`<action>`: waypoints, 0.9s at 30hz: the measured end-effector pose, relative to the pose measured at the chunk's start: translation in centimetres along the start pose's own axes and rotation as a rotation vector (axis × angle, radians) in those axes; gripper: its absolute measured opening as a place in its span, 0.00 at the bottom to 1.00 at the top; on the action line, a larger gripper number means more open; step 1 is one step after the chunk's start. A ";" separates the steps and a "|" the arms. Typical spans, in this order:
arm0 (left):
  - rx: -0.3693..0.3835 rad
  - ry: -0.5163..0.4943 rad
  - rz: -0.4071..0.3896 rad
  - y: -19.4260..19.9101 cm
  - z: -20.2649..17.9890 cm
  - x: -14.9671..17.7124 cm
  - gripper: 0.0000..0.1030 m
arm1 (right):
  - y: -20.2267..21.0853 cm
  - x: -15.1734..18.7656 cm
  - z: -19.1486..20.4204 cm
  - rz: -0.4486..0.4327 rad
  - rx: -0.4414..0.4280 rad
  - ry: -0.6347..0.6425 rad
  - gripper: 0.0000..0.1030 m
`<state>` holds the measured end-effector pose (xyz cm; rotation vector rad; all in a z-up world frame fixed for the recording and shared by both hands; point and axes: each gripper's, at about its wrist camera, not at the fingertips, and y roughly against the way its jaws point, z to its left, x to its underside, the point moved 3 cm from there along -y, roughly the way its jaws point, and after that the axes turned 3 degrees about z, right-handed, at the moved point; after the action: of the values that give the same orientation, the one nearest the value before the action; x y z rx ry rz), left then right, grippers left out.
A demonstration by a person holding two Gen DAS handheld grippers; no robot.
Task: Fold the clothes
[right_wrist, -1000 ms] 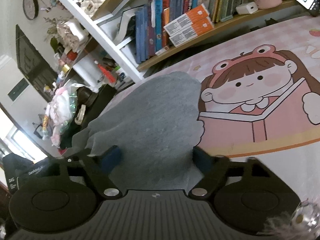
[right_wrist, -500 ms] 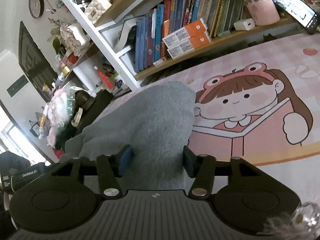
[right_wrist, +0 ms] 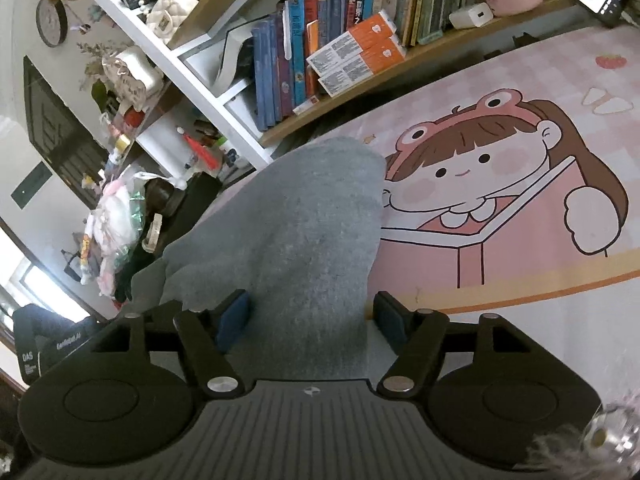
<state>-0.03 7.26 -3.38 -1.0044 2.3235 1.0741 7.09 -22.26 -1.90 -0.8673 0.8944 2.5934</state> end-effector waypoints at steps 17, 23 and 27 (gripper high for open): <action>0.043 -0.036 -0.047 0.6 -1.0 -1.4 0.53 | 0.8 -1.1 2.4 -0.044 -0.026 0.123 0.33; 0.059 -0.064 -0.062 -0.2 -1.7 -3.9 0.53 | 0.5 -4.0 2.9 -0.056 -0.027 0.141 0.33; 0.055 -0.078 -0.064 -1.4 -2.0 -6.3 0.53 | -0.2 -6.2 3.0 -0.069 -0.024 0.154 0.33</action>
<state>5.14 7.87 1.00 -0.9911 2.2311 1.0012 10.72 -20.52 3.72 -1.0965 0.8583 2.5101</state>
